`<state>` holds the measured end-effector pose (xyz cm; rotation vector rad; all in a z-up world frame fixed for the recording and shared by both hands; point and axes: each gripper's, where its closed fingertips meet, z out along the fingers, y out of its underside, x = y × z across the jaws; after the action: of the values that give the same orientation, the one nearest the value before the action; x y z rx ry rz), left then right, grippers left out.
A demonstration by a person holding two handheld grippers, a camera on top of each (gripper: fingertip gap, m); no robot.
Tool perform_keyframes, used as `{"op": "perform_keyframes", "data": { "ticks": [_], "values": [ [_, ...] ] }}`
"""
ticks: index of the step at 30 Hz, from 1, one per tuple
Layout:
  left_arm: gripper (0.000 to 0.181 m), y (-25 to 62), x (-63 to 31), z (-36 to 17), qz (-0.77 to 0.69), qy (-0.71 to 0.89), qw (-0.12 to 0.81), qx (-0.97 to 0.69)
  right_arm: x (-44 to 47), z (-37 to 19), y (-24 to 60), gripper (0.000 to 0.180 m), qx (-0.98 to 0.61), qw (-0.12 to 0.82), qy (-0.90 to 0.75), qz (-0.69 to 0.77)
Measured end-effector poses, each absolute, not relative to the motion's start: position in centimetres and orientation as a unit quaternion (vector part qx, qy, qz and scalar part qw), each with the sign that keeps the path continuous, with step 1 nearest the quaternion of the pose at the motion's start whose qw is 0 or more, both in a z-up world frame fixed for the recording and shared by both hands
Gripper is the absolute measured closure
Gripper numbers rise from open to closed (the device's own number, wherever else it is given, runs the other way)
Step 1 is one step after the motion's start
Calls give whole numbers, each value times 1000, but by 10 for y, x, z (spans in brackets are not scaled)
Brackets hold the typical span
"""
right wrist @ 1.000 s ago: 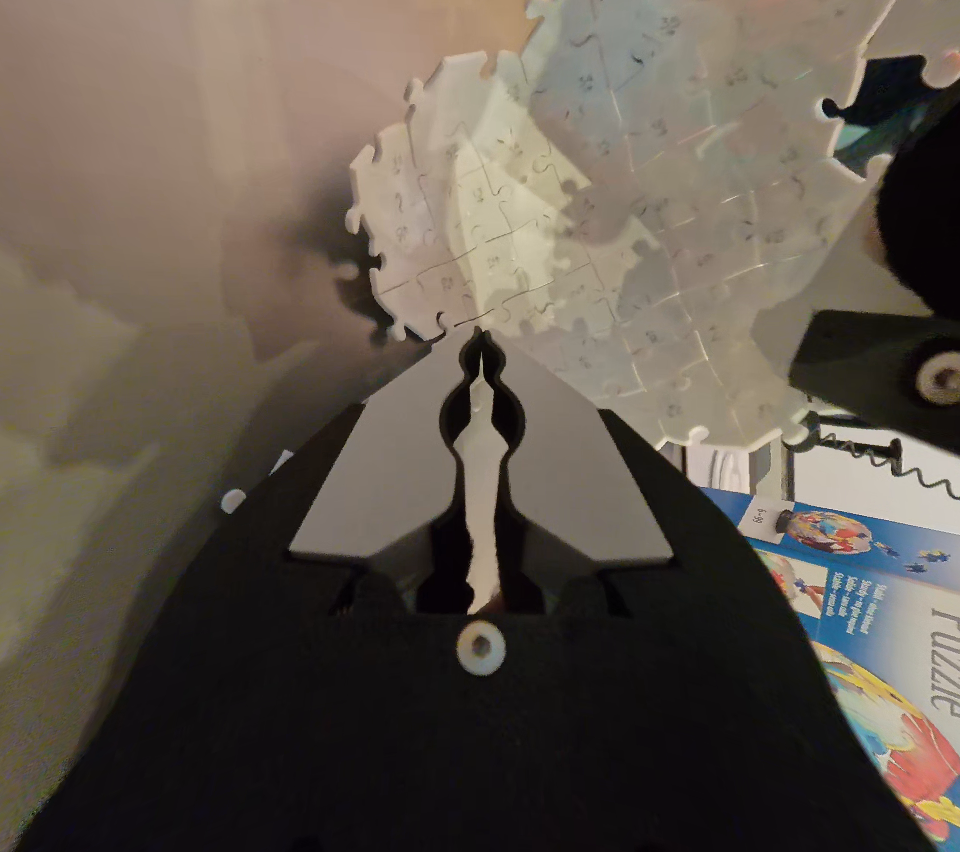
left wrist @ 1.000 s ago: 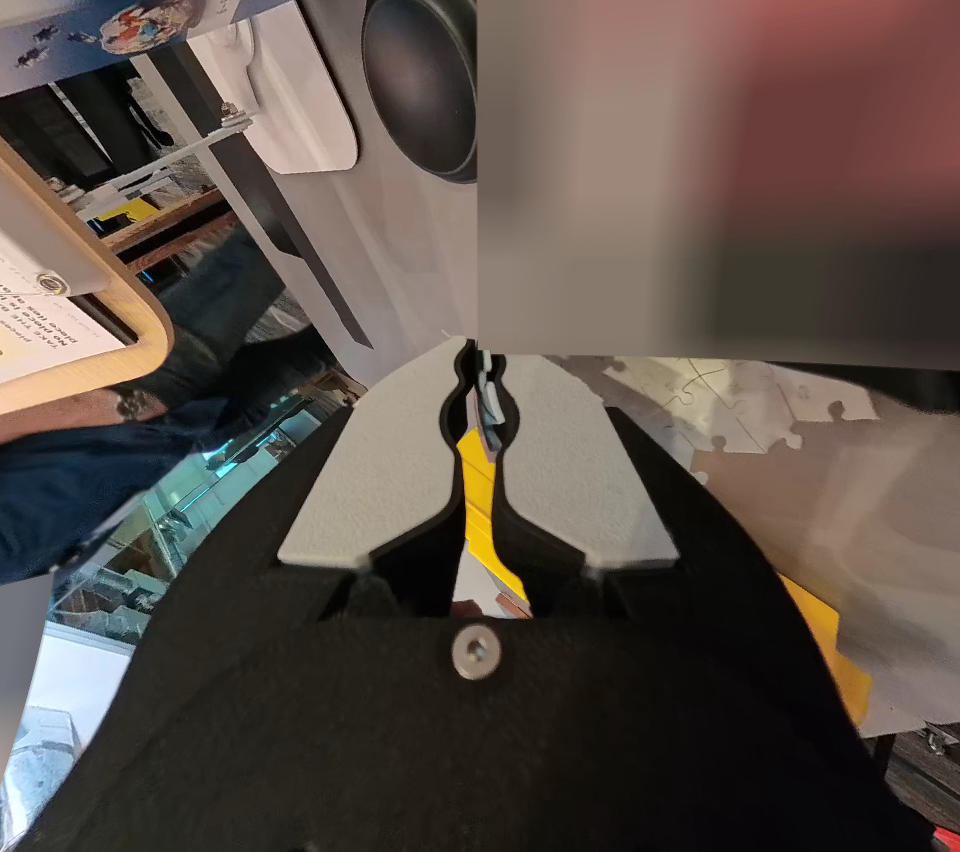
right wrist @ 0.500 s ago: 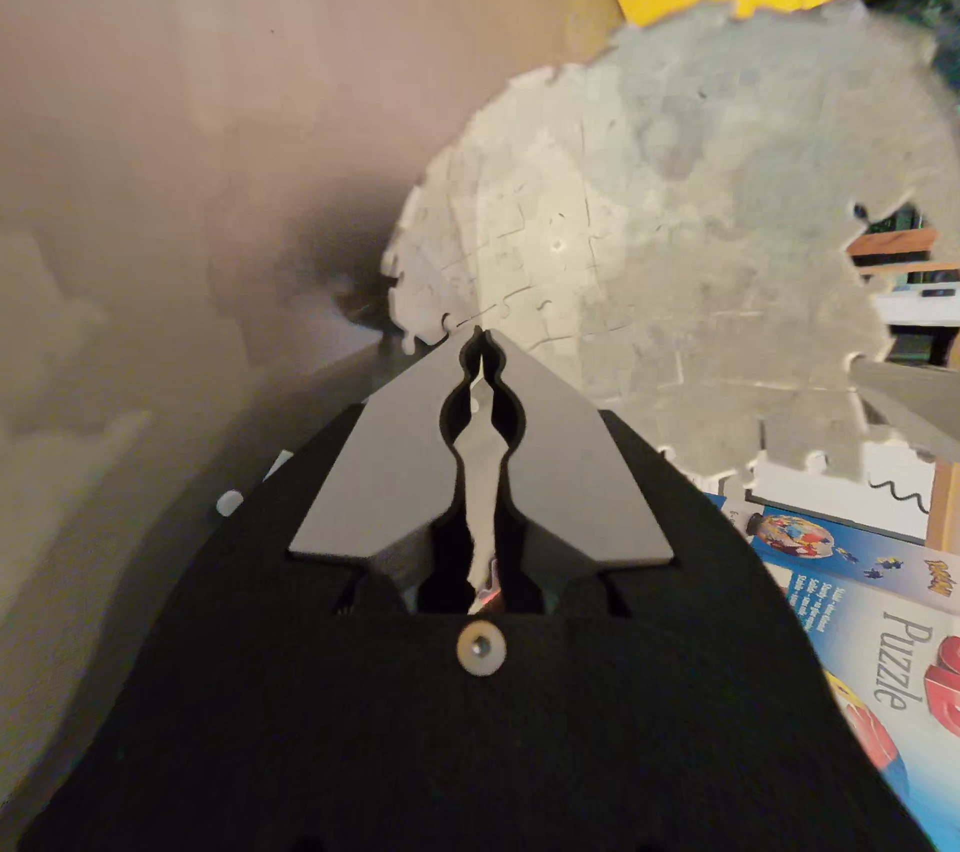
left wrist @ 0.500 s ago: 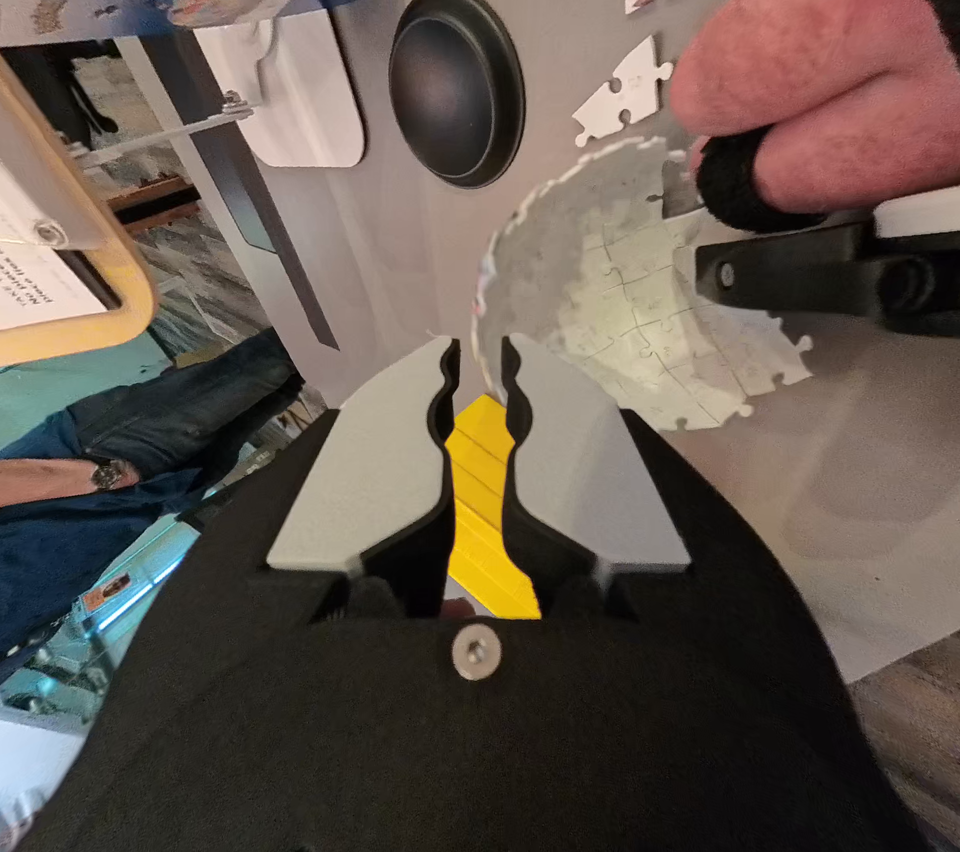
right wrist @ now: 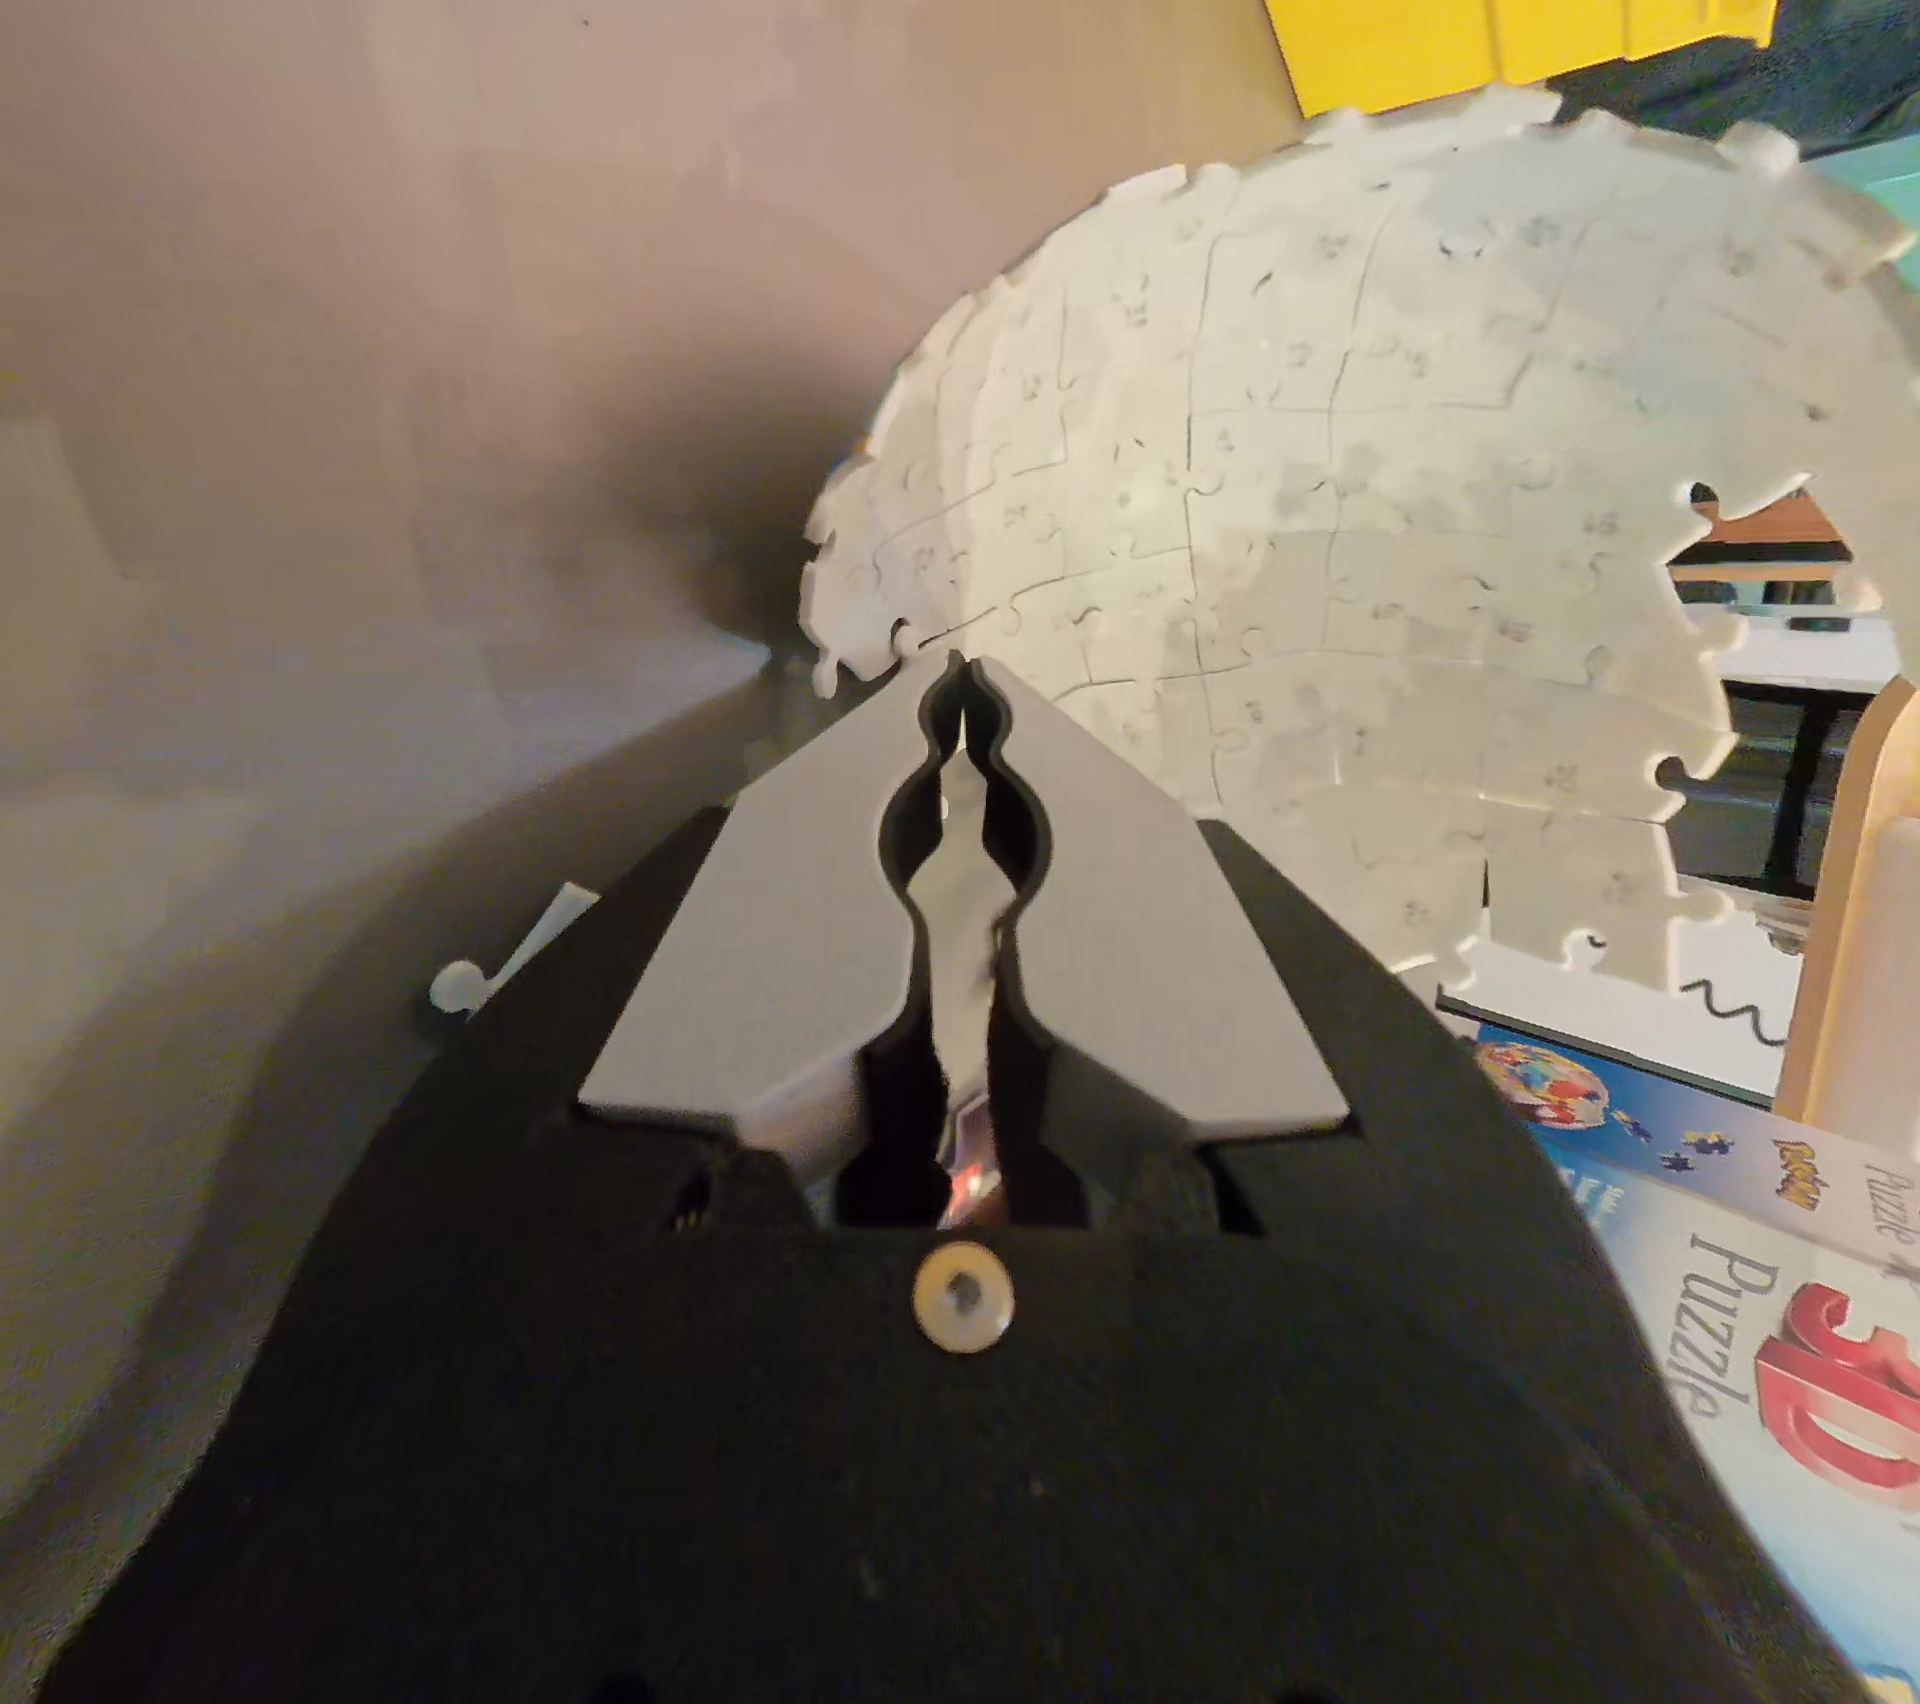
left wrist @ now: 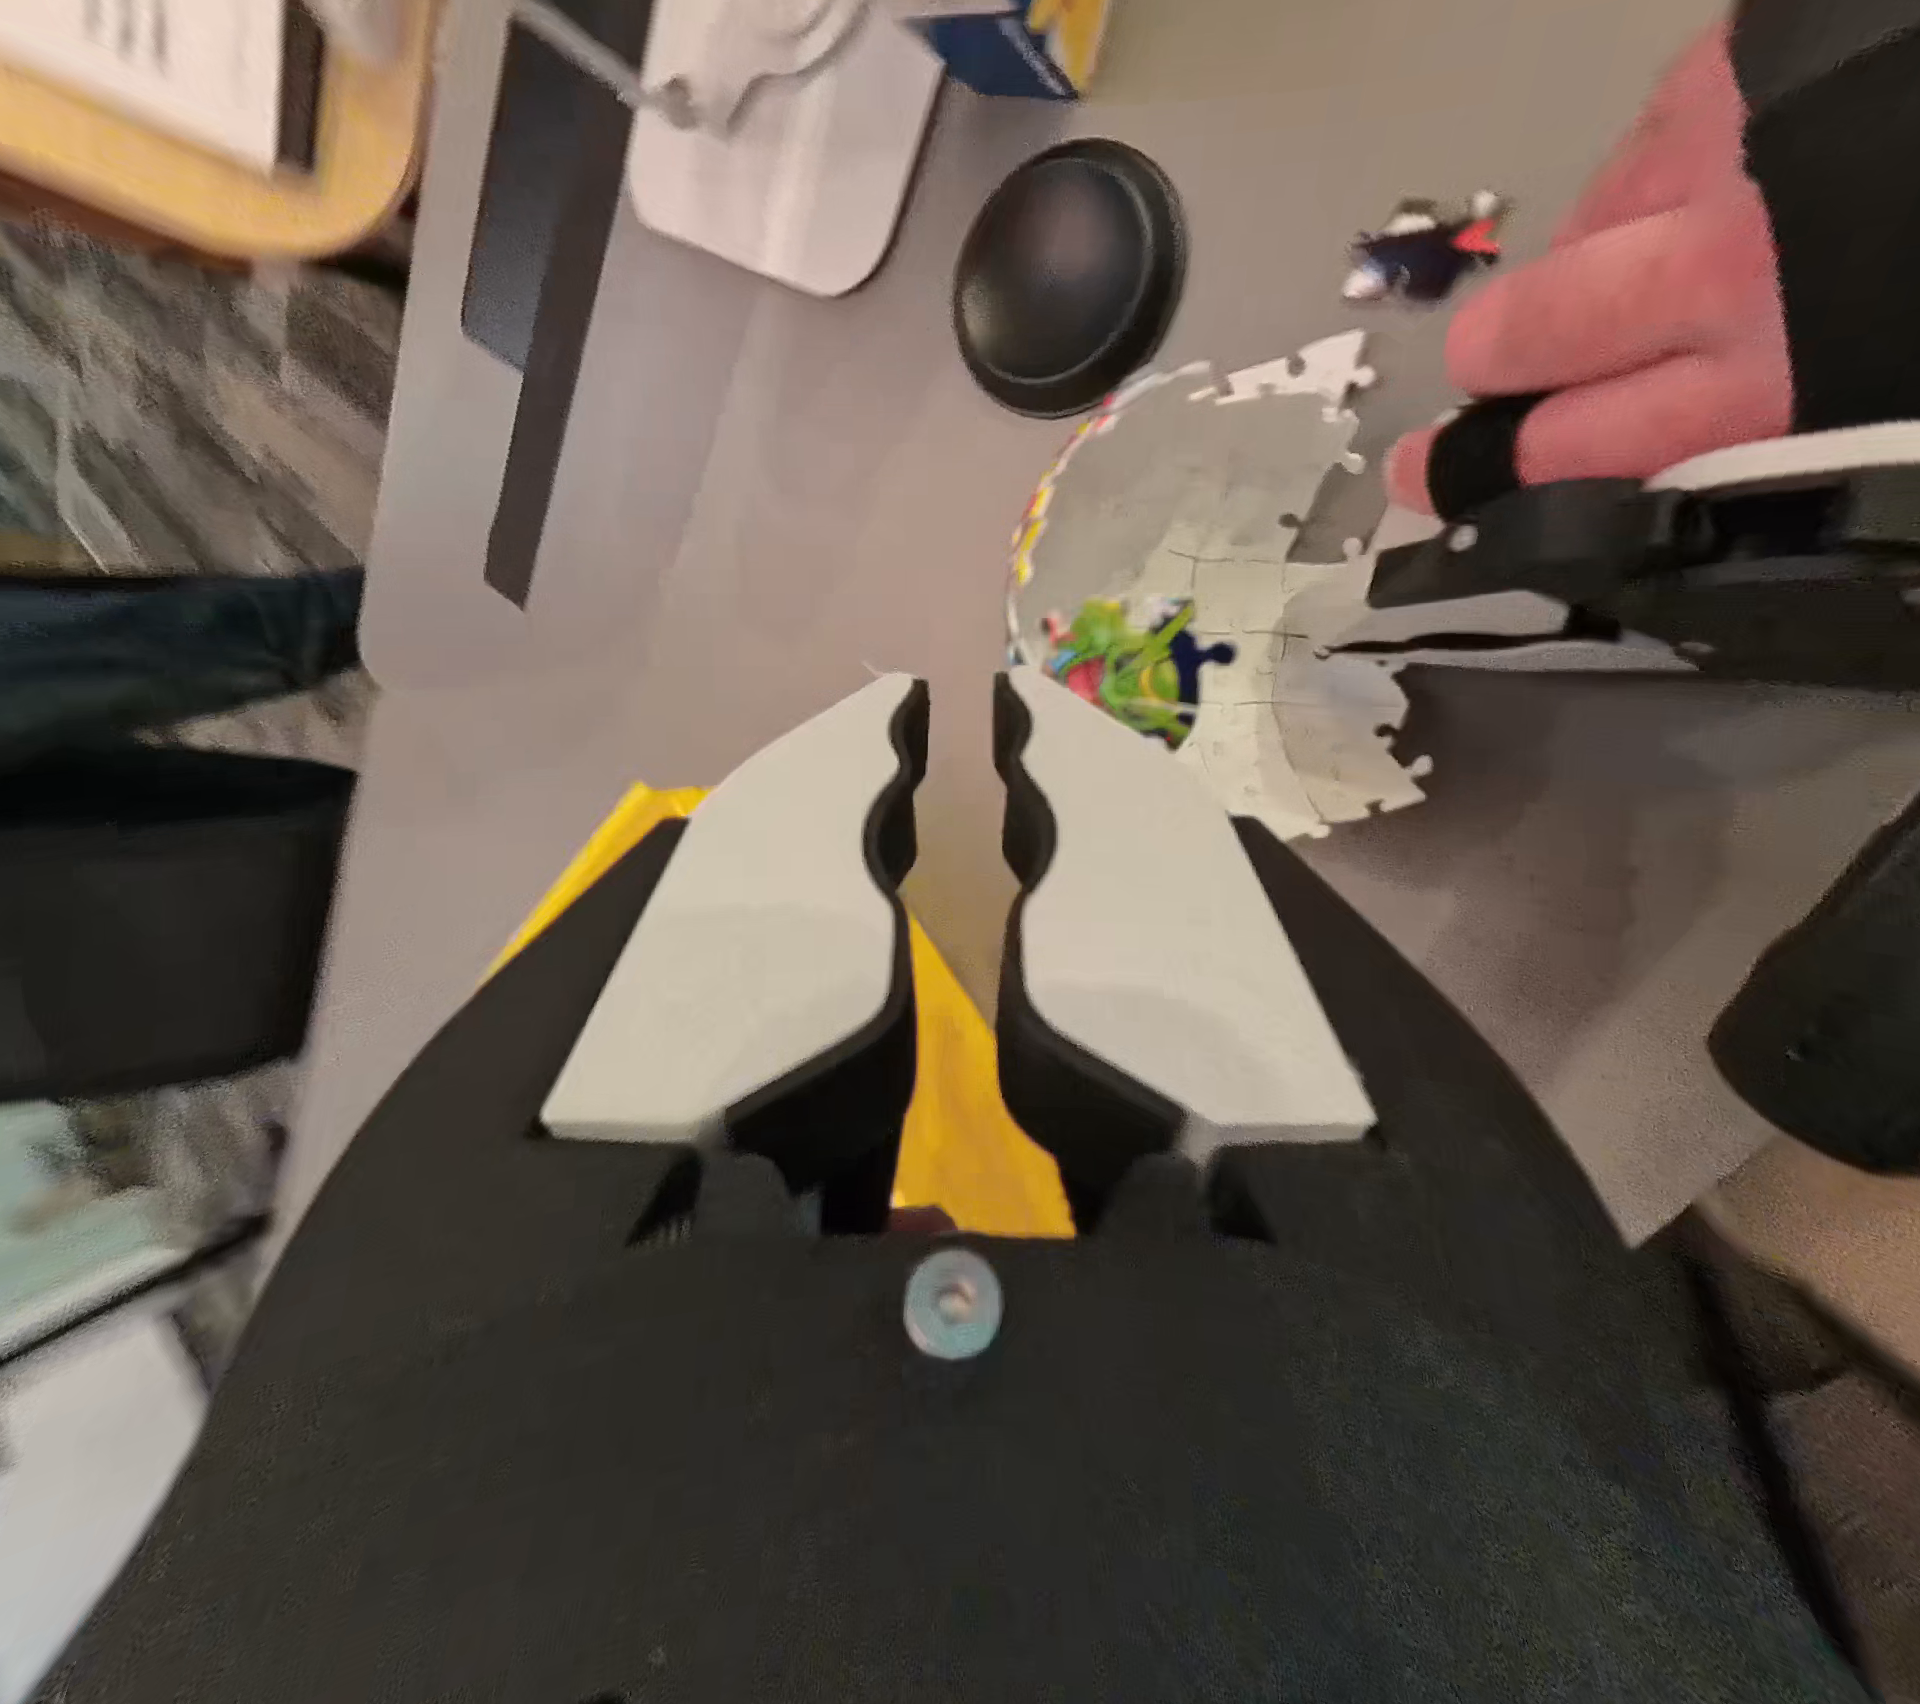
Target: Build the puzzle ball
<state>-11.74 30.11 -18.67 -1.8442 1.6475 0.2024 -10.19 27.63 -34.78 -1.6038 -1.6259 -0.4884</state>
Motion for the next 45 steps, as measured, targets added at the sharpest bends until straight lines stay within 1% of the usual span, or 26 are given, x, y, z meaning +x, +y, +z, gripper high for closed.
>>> {"op": "perform_keyframes", "data": {
  "ticks": [1, 6, 9, 13, 17, 23, 34, 39, 45],
  "values": [
    [172, 304, -127, -187, 61, 597, 339, -724, -102, -348, 276, 180, -630, 391, -642, -196],
    [177, 317, -175, -200, 11, 441, 403, -802, -102, -348, 276, 180, -612, 384, -657, -215],
    [180, 316, -188, -230, -30, 380, 385, -841, -101, -348, 276, 180, -602, 376, -666, -227],
    [181, 311, -181, -265, -73, 355, 368, -857, -101, -348, 276, 180, -587, 366, -681, -241],
    [181, 309, -174, -288, -120, 326, 360, -866, -101, -348, 275, 180, -576, 358, -691, -250],
    [181, 308, -161, -291, -187, 290, 374, -861, -102, -348, 275, 180, -560, 343, -710, -255],
    [181, 303, -161, -306, -216, 260, 371, -865, -103, -349, 274, 180, -522, 307, -741, -291],
    [181, 305, -163, -307, -225, 249, 372, -866, -104, -348, 273, 180, -557, 314, -731, -238],
    [181, 306, -165, -307, -233, 245, 377, -862, -104, -347, 270, 180, -583, 320, -717, -210]
  ]
}}
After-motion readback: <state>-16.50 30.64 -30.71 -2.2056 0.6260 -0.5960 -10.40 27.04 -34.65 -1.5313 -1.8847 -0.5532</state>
